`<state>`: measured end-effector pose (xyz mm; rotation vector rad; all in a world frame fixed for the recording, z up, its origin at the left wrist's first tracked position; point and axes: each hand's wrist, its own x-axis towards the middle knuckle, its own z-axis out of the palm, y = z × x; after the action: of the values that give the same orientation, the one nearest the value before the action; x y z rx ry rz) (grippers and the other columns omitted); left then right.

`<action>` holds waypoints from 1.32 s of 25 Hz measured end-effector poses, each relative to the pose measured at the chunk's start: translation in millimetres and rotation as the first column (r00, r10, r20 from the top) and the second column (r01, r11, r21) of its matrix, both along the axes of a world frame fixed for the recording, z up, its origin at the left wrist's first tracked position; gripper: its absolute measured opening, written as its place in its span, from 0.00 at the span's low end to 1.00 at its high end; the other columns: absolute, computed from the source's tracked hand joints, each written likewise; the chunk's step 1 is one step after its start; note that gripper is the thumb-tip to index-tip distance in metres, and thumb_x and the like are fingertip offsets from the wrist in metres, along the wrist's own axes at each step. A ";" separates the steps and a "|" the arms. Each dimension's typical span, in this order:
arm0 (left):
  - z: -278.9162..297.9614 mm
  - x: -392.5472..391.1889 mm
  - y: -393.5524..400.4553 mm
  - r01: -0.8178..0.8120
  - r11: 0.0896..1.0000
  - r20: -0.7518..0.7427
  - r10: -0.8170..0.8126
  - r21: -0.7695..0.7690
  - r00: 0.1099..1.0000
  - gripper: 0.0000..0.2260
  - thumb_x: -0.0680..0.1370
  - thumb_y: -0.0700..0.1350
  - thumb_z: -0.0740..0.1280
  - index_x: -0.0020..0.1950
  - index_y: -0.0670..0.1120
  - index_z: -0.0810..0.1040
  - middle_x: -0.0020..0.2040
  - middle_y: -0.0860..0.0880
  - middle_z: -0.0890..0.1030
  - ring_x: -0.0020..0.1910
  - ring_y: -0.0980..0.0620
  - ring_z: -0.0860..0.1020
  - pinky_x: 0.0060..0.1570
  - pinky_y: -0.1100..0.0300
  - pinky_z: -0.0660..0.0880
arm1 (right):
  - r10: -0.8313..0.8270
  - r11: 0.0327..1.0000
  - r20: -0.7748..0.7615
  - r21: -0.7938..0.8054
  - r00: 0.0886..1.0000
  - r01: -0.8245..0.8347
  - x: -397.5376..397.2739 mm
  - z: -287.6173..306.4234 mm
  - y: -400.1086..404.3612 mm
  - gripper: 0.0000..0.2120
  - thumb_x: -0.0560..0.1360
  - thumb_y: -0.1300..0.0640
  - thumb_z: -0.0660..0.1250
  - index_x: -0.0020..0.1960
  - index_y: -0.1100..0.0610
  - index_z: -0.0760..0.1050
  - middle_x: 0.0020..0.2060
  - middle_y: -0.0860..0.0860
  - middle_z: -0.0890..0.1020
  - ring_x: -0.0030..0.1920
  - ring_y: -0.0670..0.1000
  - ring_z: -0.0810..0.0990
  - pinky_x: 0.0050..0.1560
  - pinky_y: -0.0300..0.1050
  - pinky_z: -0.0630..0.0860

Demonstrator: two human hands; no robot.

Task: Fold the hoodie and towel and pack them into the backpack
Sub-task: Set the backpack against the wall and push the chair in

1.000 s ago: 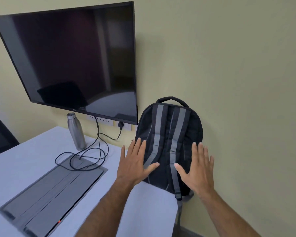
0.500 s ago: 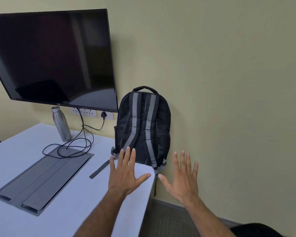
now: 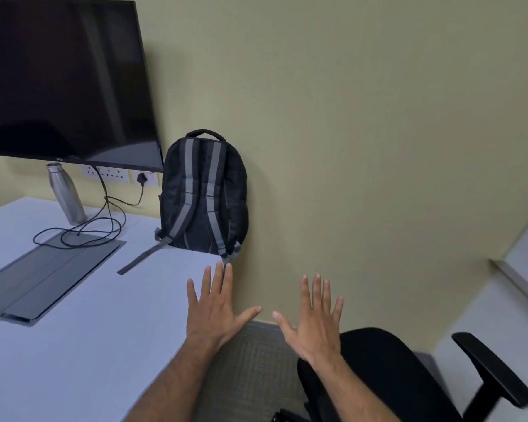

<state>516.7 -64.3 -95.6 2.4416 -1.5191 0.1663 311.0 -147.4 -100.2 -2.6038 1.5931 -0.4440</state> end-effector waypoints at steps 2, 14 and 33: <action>6.6 -32.7 14.6 0.028 0.999 -0.021 -0.028 0.016 0.999 0.54 0.66 0.83 0.36 0.82 0.49 0.40 0.82 0.49 0.40 0.80 0.48 0.38 0.76 0.37 0.42 | -0.020 1.000 -0.019 -0.021 1.000 0.019 -31.7 3.9 15.3 0.49 0.71 0.23 0.45 0.79 0.52 0.35 0.78 0.56 0.37 0.77 0.56 0.31 0.74 0.67 0.34; 40.0 -220.7 111.7 0.219 0.975 -0.108 -0.223 -0.043 0.969 0.51 0.69 0.82 0.41 0.82 0.49 0.38 0.82 0.50 0.39 0.81 0.48 0.39 0.78 0.39 0.45 | -0.191 0.977 -0.045 -0.108 0.981 0.186 -206.0 47.4 119.5 0.48 0.72 0.23 0.44 0.80 0.52 0.37 0.80 0.57 0.43 0.79 0.57 0.36 0.74 0.68 0.36; 89.8 -575.7 98.1 0.488 0.873 -0.112 -0.485 -0.005 0.867 0.50 0.71 0.80 0.50 0.82 0.48 0.49 0.82 0.49 0.55 0.80 0.46 0.53 0.77 0.42 0.54 | -0.200 0.971 -0.002 -0.134 0.980 0.198 -585.3 80.5 105.9 0.43 0.73 0.24 0.43 0.78 0.51 0.57 0.75 0.52 0.66 0.75 0.54 0.60 0.73 0.61 0.61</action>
<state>-59.1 33.7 -5.8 1.9581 -2.0302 -0.0847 -274.3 -41.6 -19.6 -2.5548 1.9023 -0.5622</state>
